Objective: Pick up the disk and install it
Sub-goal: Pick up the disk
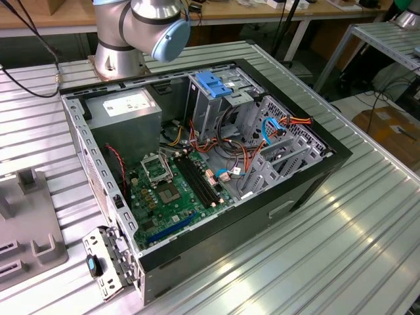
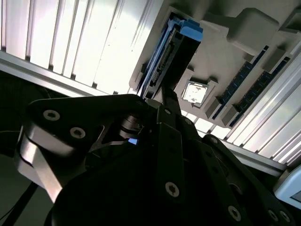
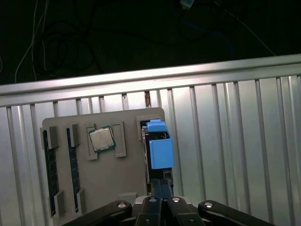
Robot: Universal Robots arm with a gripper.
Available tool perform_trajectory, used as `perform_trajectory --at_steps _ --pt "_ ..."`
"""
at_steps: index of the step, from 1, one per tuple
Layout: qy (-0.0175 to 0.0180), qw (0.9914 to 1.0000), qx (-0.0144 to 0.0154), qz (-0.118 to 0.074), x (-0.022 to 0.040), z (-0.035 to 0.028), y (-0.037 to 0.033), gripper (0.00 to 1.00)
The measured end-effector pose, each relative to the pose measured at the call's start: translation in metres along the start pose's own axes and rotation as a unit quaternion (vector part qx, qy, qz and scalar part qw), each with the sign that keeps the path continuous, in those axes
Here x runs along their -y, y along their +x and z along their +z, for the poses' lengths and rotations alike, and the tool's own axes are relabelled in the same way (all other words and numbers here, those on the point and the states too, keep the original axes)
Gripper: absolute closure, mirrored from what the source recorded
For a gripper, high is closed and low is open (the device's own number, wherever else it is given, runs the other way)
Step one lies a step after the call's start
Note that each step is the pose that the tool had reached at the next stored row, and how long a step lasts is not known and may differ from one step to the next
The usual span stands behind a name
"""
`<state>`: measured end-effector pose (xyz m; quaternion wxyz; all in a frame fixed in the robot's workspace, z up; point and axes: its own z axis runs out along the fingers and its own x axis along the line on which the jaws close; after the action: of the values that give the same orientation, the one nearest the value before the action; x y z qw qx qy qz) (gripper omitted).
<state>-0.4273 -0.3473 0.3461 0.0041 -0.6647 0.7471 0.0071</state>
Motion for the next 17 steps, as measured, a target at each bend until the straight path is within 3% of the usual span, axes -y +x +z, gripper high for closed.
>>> perform_trajectory --at_steps 3,7,8,10,12,17 --pt "0.0000 1.00000 0.0000 0.000 0.0001 0.0001 0.0000 0.89" --pt "0.0000 1.00000 0.0000 0.000 0.0001 0.0002 0.0000 0.64" --pt "0.0000 1.00000 0.0000 0.000 0.0001 0.0002 0.0000 0.64" --pt "0.0000 1.00000 0.0000 0.000 0.0001 0.0003 0.0000 0.53" --pt "0.0000 1.00000 0.0000 0.000 0.0002 0.0003 0.0000 0.34" --pt "-0.0001 0.99989 -0.0001 -0.015 0.0002 0.0024 0.0000 0.34"
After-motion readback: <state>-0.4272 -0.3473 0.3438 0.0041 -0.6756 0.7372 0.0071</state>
